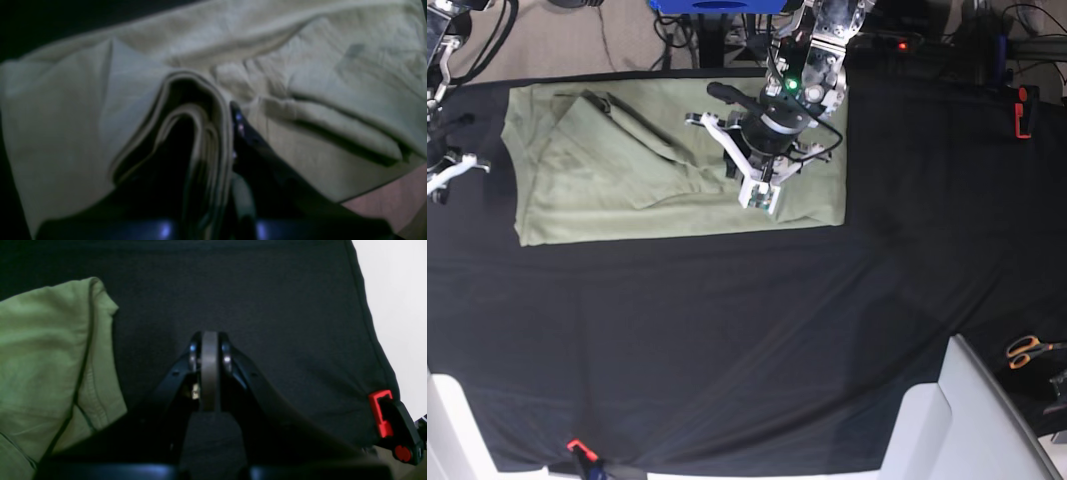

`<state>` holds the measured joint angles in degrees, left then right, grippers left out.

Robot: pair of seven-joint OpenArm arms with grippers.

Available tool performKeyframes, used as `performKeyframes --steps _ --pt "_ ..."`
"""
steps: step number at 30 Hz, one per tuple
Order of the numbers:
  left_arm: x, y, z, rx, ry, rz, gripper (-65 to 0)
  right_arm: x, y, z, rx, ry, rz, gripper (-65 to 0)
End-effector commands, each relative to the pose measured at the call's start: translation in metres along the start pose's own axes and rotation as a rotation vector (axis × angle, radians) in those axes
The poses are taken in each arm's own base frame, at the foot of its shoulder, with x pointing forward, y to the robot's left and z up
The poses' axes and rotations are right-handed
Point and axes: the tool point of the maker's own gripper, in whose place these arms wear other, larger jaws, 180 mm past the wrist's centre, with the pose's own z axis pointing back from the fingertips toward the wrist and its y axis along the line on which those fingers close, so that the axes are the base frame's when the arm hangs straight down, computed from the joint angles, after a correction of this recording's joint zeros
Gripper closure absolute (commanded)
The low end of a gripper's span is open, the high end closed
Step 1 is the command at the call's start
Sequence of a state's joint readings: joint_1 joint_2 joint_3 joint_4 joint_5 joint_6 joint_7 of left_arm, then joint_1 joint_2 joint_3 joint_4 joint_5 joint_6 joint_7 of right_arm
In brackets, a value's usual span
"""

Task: Fold the T-shirt properly
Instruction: 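Press the folded shirt flat with the left gripper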

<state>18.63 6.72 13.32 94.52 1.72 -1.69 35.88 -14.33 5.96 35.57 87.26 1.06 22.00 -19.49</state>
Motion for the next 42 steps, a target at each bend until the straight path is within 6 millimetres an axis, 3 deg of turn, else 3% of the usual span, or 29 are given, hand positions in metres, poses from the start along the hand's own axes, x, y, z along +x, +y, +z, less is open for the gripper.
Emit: performKeyframes --steps 1,8,12,15,18,21,23,31,37,39,42 --pt "0.01 -0.005 0.0 -0.011 -0.031 0.005 0.0 0.015 -0.009 0.002 -0.019 -0.049 0.012 -2.1" --pt "0.003 -0.011 -0.012 -0.024 0.006 0.004 0.0 0.016 -0.01 0.002 -0.019 -0.05 0.014 -2.1" --pt "0.001 -0.031 -0.012 -0.071 0.009 -0.034 -0.8 0.016 -0.01 0.002 -0.021 -0.049 0.016 -2.1" --pt "0.001 -0.044 -0.011 -0.098 0.008 -0.063 -23.9 0.016 -0.01 0.002 -0.021 -0.049 0.016 -2.1" --pt "0.008 -0.052 -0.011 -0.118 -0.003 -0.085 -41.8 0.016 -0.01 0.002 -0.021 -0.049 0.016 -2.1" --pt "0.007 -0.059 -0.013 -0.134 0.05 -0.12 -53.8 0.017 -0.01 0.002 -0.021 -0.051 0.016 -2.1" --pt "0.009 -0.067 -0.014 -0.15 0.071 -0.15 -58.1 0.017 -0.01 0.002 -0.021 -0.052 0.015 -2.1" --pt "0.014 -0.124 -0.004 -0.277 0.073 -0.299 -59.6 0.019 -0.01 0.001 -0.021 -0.057 0.014 -2.1" --pt "0.011 -0.119 -0.005 -0.263 0.1 -0.318 -59.6 0.021 -0.009 0.001 -0.018 -0.06 0.015 -2.1" --pt "0.008 -0.108 -0.005 -0.246 0.105 -0.333 -59.4 0.025 -0.008 0.0 -0.017 -0.068 0.014 -2.1" --pt "0.018 -0.088 0.002 -0.21 0.068 -0.333 -59.2 0.026 -0.008 -0.001 -0.019 -0.069 0.013 -2.1"
